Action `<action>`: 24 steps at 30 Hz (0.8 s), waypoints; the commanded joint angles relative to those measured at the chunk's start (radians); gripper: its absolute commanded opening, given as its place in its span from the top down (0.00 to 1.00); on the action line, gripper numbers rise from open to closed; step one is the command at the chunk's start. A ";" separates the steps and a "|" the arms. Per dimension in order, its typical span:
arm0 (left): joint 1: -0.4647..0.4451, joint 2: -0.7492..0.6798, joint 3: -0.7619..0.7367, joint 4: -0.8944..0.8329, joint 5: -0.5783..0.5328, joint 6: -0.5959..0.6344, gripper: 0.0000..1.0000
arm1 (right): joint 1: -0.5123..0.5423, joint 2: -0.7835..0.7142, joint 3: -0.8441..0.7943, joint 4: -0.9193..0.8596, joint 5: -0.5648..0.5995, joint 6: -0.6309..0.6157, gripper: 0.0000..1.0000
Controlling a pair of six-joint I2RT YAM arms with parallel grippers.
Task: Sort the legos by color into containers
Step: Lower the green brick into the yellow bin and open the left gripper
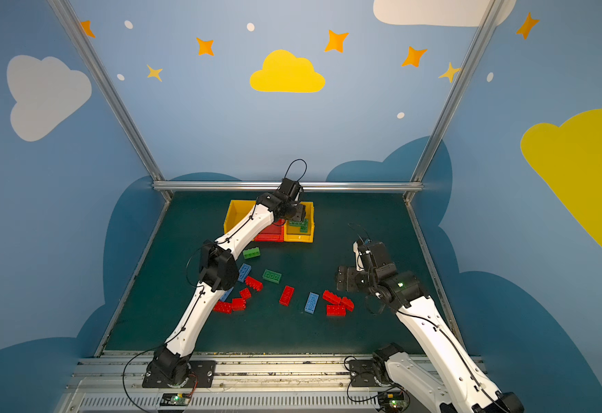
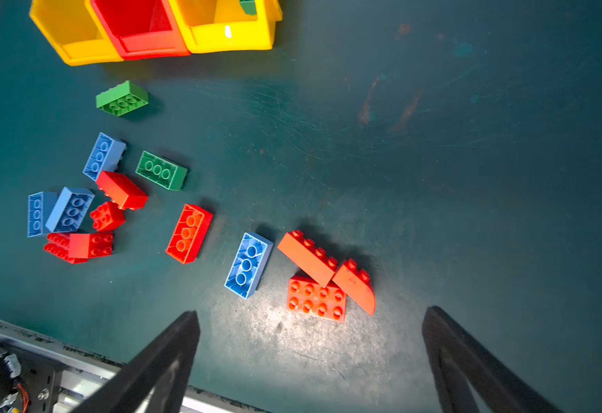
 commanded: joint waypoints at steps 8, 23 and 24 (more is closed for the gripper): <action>0.015 0.020 0.070 0.103 0.018 0.018 0.00 | -0.023 0.001 0.003 -0.024 0.012 0.014 0.05; -0.006 -0.573 -0.758 0.150 -0.115 -0.147 0.00 | -0.020 -0.044 0.000 -0.011 -0.104 0.014 0.05; -0.005 -0.644 -0.874 0.193 -0.122 -0.172 0.00 | -0.017 -0.050 -0.004 -0.008 -0.117 0.017 0.05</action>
